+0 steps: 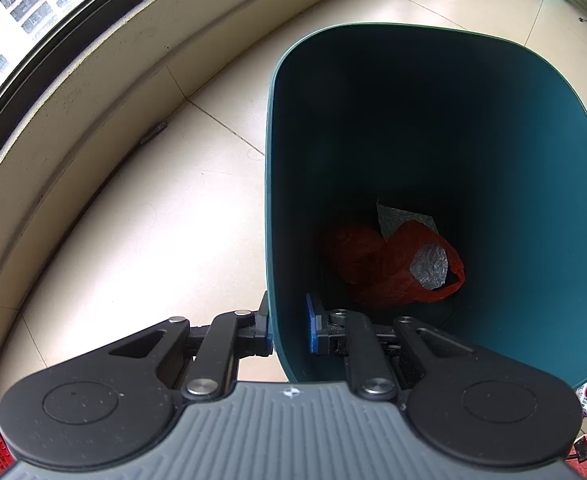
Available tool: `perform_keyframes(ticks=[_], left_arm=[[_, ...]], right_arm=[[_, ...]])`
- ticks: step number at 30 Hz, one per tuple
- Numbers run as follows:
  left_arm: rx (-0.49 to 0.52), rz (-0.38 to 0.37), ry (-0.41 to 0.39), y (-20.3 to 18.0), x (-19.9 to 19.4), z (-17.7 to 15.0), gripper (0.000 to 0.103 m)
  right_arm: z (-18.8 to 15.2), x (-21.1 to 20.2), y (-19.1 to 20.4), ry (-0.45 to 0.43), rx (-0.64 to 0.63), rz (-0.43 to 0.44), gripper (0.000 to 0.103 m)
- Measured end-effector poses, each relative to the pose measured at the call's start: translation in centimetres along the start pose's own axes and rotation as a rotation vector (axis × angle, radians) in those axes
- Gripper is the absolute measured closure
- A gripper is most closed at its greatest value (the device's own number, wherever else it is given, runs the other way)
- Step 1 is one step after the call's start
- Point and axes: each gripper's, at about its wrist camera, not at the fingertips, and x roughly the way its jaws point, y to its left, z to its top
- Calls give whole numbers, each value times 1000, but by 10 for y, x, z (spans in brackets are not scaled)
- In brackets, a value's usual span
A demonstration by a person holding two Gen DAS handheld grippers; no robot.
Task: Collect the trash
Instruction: 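Reach the right tool to the biscuit pack and grasp it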
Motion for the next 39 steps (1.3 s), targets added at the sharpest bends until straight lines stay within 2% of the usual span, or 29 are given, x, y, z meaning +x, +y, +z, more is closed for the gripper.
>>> perform_keyframes(ticks=[3,4,5,10,11,14,19,20,25,29,34,39], left_arm=[[-1,4,-3,-12,-4,-1,88],[-2,5,-3,-17,-6,-2,88],[-2,7,-2,-22,-7,-2,88],[-1,14,3,-37,-10,-3,88],[1,16,3,-29,-9,-3,88],[0,21,4,-30,-12,0,88],[0,29,11,-27,-10,10,88],[3,31,12,-12,-7,14,88],[8,40,19,-8,-7,21,88],[23,56,22,-18,-2,29,88],[23,56,24,-23,-1,32,88],[33,60,35,-34,3,38,88]], right_arm=[[-9,-13,-28,-15,36,-41,19],[3,-8,-37,-18,55,-59,19],[-2,-10,-47,-21,70,-76,19],[-38,-9,-119,-14,219,-195,19],[-46,-10,-135,-11,243,-216,19],[-75,-1,-183,-10,313,-340,19],[-119,20,-245,120,432,-436,21],[-128,27,-253,146,449,-458,21],[-175,62,-284,255,647,-437,21],[-200,95,-283,363,671,-459,26],[-216,119,-288,374,706,-432,34],[-225,134,-287,366,720,-437,52]])
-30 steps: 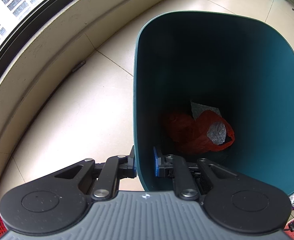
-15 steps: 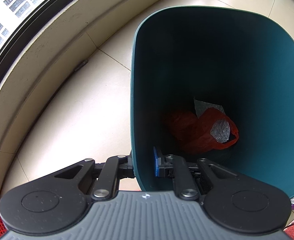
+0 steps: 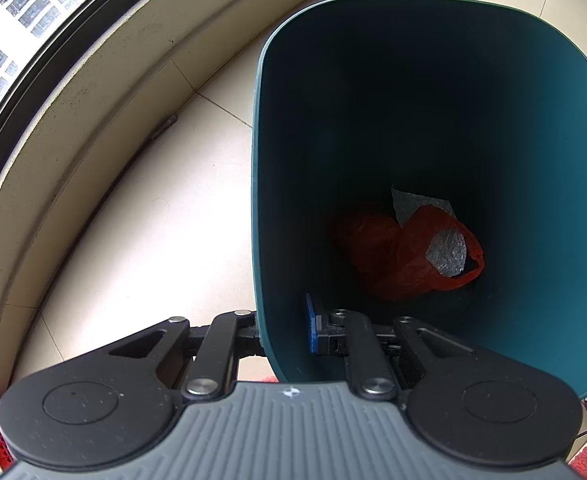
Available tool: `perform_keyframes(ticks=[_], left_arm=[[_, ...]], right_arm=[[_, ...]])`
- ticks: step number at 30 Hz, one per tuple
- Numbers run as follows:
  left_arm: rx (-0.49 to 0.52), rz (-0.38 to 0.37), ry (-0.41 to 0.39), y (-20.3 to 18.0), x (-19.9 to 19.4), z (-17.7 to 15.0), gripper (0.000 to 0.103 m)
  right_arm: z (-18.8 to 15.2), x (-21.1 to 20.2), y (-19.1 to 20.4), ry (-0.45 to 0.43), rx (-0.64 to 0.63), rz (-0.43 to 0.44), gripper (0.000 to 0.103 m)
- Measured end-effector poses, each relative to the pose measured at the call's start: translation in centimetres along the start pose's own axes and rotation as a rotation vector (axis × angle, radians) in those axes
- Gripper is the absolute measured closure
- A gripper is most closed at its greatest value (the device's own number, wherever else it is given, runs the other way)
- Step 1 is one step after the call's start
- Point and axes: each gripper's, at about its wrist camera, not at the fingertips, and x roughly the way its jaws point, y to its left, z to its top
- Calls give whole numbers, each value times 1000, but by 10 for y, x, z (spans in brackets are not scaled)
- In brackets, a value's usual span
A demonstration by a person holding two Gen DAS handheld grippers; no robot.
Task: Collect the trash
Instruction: 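Reach the right tool to the biscuit pack and grasp it, then carry the biscuit pack over the bin and open the right tool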
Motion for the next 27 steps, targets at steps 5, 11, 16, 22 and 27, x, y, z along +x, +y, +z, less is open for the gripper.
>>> perform_keyframes(ticks=[5,11,16,22,27], left_arm=[[-1,-5,3,-2,4,6,88],[0,-10,2,-1,17,3,88],[-6,-16,5,8,22,-3,88],[-28,-46,16,20,22,-2,88],[-30,-54,13,26,21,-2,88]], right_arm=[[-5,9,0,2,11,-7,62],[-7,2,-8,-20,27,-2,65],[5,-39,-17,-71,28,-3,65],[17,-110,-8,-159,-35,49,65],[11,-182,28,-256,-164,133,65]])
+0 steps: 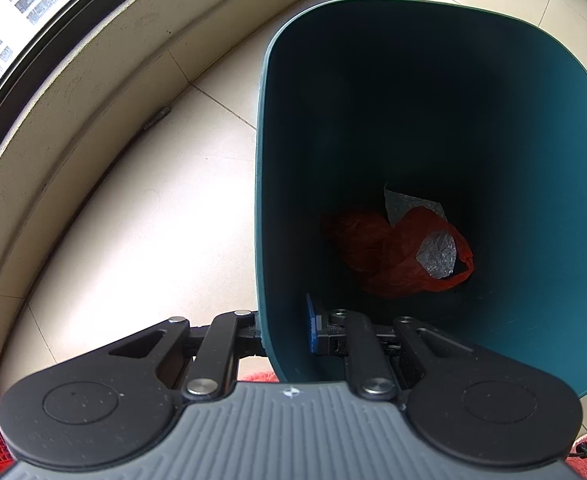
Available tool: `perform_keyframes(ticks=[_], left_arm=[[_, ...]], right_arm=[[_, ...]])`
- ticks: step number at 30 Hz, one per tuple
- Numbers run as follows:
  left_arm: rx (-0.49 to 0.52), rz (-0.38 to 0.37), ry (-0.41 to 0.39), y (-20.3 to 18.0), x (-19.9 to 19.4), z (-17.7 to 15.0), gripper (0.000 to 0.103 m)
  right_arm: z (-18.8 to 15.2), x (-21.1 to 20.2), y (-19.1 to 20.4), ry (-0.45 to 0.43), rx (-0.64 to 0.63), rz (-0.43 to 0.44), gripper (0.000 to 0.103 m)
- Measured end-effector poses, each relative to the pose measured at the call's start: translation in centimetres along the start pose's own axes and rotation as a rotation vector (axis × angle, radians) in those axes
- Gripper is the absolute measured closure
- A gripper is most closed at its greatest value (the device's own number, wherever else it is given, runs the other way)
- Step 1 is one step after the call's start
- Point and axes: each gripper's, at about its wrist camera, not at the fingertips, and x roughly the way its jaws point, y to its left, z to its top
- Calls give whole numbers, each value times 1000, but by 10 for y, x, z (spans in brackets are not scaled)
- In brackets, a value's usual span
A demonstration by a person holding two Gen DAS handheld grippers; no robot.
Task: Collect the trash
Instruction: 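Carry the biscuit pack over the bin and open the right tool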
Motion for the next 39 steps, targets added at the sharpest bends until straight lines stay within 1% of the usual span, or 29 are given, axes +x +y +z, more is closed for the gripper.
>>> perform_keyframes(ticks=[3,8,12,16,20,23,27,29,31,33,34,36,39], left_arm=[[-11,-13,5,5,-1,0,88],[-14,-22,4,11,-1,0,88],[-17,-27,4,15,-1,-1,88],[-19,-31,4,18,-1,-1,88],[-19,-35,4,20,-1,-2,88],[-17,-32,2,20,-1,-1,88],[-15,-30,-2,20,-1,-2,88],[-15,-32,-4,19,-3,-2,88],[-12,-33,-7,18,-4,-2,88],[-12,-33,-8,18,-4,-2,88],[-10,-32,-10,18,-5,-2,88],[-3,-27,-17,16,-7,-3,88],[3,-23,-24,13,-10,-4,88]], right_arm=[[2,-36,37,-57,-106,51,65],[6,-81,98,-103,-249,128,65],[13,-115,149,-154,-387,141,65],[15,-140,196,-188,-480,210,65],[14,-150,245,-203,-546,291,65],[15,-139,275,-198,-574,305,65],[17,-111,309,-153,-582,322,65],[22,-98,318,-138,-585,322,65],[21,-94,326,-111,-587,323,65],[17,-77,334,-76,-592,303,65],[14,-74,328,-60,-589,294,65],[12,-55,333,-20,-576,277,65],[8,-32,336,16,-577,241,66]])
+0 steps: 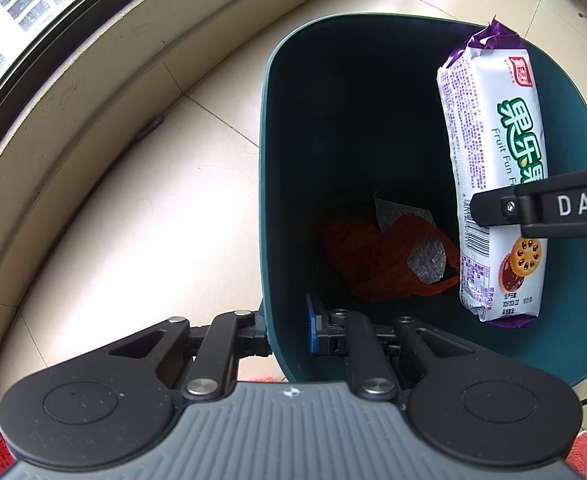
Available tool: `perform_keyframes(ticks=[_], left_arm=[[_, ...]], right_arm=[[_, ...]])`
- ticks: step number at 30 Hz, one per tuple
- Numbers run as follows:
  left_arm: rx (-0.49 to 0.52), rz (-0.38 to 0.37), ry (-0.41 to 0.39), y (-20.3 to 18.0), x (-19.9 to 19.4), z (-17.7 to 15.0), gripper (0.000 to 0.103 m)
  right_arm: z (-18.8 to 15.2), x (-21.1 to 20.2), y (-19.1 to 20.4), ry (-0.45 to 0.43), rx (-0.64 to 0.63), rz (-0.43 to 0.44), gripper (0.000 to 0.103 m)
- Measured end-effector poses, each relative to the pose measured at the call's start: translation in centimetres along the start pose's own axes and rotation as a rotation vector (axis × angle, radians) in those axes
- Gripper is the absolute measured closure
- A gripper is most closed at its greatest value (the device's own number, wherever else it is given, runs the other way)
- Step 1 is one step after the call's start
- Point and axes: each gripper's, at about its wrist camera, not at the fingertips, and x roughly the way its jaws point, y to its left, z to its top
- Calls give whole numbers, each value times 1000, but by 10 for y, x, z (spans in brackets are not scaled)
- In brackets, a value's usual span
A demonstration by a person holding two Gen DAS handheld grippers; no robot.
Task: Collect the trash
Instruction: 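Carry the biscuit pack over the bin and open the right tool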
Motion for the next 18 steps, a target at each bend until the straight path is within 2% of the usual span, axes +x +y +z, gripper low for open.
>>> perform_keyframes(ticks=[9,18], left_arm=[[5,-5,-8,-1,-3,0,88],[7,-3,-11,1,-2,-1,88]], right_arm=[[3,49,2,78,32,-37,65],[10,60,2,78,45,-45,60]])
